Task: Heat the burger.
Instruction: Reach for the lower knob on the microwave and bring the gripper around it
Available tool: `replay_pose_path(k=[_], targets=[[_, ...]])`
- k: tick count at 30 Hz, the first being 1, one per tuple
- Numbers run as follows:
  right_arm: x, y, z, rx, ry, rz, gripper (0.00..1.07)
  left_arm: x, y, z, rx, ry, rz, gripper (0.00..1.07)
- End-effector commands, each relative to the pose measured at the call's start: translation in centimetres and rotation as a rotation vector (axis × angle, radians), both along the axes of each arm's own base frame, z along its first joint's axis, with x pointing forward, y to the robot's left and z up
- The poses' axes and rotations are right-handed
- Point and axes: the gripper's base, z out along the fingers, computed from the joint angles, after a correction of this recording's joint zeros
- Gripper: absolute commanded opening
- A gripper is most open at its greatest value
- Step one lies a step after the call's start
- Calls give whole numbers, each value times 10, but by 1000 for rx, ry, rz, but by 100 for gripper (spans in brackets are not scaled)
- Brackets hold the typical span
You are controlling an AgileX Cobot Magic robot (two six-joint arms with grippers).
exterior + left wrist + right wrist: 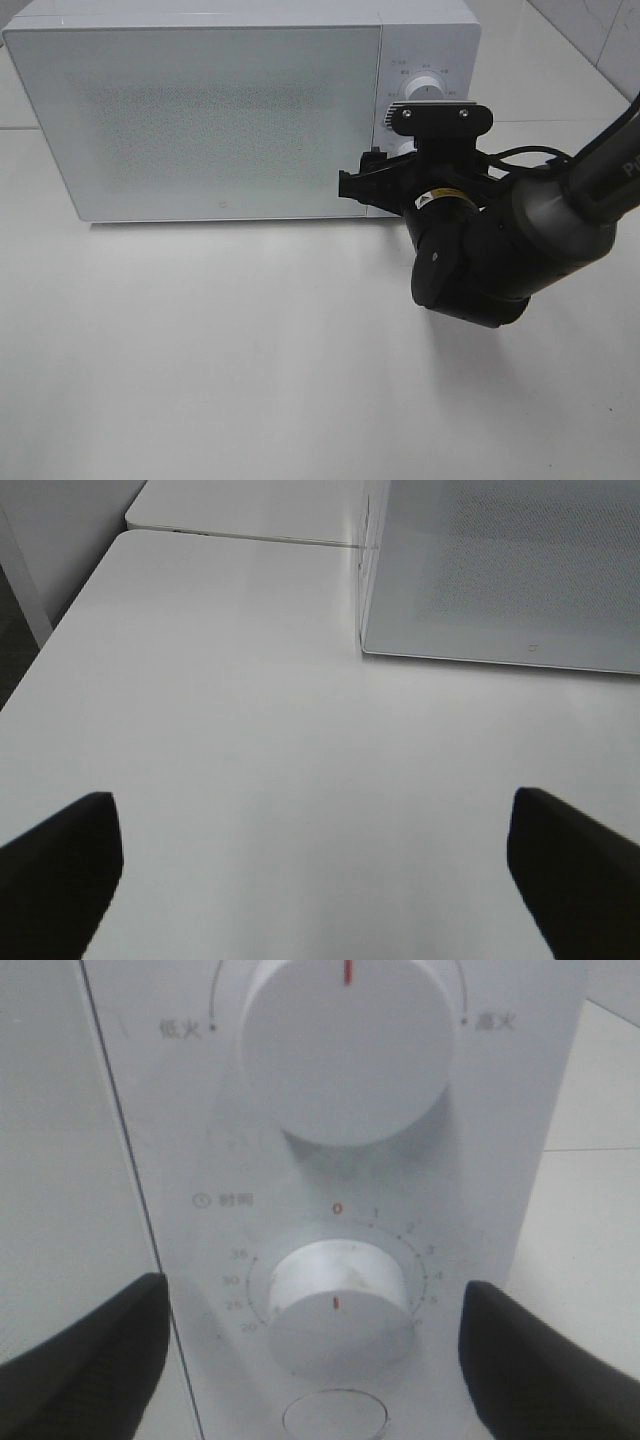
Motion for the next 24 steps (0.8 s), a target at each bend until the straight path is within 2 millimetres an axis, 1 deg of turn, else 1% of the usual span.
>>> replay_pose_path(k=[1, 8, 13, 17, 24], targets=[[4, 4, 0, 1, -10, 24, 74, -3, -1, -1, -4, -24, -1, 100], [9, 9, 5, 11, -37, 36, 74, -3, -1, -1, -4, -24, -1, 100], [13, 6, 6, 7, -39, 40, 73, -3, -1, -1, -4, -24, -1, 100], [18, -3, 3, 4, -24, 17, 73, -3, -1, -1, -4, -24, -1, 100], [18, -3, 2, 3, -21, 16, 73, -3, -1, -1, -4, -24, -1, 100]])
